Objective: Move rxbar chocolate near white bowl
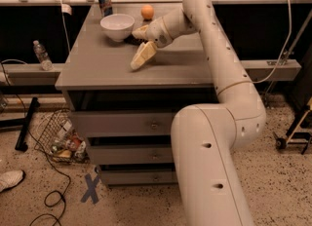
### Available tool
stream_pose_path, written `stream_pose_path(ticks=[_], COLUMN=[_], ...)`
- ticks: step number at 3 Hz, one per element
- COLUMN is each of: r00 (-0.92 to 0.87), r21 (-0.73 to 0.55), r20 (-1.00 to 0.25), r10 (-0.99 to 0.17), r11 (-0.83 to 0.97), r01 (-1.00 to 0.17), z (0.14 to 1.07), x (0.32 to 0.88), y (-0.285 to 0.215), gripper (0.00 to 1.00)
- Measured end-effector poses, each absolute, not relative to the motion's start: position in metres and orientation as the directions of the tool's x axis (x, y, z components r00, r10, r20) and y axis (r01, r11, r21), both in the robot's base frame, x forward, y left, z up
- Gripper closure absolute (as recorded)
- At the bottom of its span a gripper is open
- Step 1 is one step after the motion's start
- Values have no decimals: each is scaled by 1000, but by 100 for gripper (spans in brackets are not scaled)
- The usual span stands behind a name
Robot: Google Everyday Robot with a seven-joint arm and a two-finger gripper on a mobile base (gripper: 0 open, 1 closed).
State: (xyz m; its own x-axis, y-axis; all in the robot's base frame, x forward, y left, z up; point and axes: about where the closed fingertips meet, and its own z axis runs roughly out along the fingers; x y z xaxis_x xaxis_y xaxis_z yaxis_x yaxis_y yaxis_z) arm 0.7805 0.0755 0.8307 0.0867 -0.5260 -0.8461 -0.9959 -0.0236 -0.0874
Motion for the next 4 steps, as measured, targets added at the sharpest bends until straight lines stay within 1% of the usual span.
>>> stream_pose_path(ticks=[1, 2, 4], r00=[87, 74, 20], r21=[-87, -90, -126], r20=[-846, -863, -872], r10=[-526, -499, -489], r11=[-24, 7, 185], r01=[-996, -996, -975], z=[831, 838, 872], x=[781, 784, 798], y=[76, 64, -22], gripper=[0, 0, 0])
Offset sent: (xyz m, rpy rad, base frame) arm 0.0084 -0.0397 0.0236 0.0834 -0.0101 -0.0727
